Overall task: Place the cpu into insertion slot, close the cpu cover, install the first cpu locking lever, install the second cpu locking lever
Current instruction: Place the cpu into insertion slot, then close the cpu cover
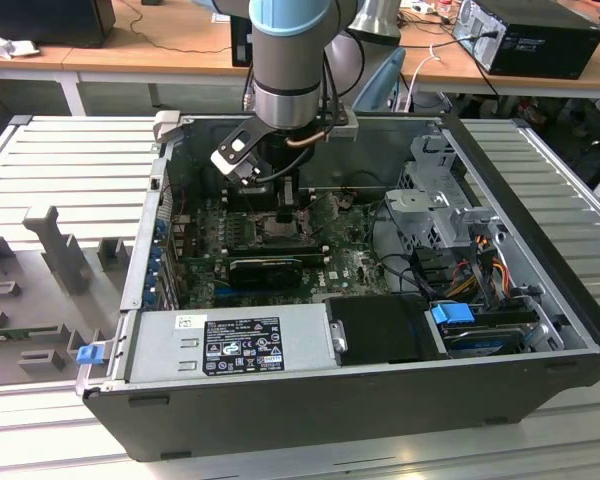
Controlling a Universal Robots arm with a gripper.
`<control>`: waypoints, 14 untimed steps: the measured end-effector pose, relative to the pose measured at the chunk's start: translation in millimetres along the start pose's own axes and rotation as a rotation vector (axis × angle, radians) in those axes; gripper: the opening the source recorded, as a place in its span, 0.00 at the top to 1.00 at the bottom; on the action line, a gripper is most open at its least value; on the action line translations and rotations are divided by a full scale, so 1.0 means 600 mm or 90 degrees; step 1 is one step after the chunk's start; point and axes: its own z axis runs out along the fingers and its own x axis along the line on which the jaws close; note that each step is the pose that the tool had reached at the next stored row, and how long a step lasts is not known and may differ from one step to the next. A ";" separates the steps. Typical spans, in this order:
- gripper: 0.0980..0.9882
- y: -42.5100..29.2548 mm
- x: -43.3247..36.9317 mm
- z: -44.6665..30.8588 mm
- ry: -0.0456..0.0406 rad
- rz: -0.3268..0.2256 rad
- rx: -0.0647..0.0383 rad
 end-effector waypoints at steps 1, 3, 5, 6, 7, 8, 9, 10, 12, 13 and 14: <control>0.99 0.000 0.000 -0.002 0.0000 0.000 0.000; 0.99 0.000 0.000 -0.007 -0.0001 0.000 0.000; 0.99 0.000 0.000 -0.013 -0.0001 0.000 0.000; 0.99 0.000 0.000 -0.015 -0.0001 0.000 0.000; 0.99 0.001 0.001 -0.017 0.0001 0.000 0.000; 0.99 0.009 0.000 -0.017 -0.0002 0.000 0.002; 0.99 0.015 0.000 -0.017 -0.0002 0.000 0.003; 0.99 0.015 0.001 -0.017 -0.0009 0.000 0.003; 0.99 0.015 0.001 -0.028 -0.0026 0.000 0.003; 0.99 0.016 0.001 -0.035 -0.0034 0.000 0.003; 0.99 0.016 0.001 -0.041 -0.0044 0.000 0.003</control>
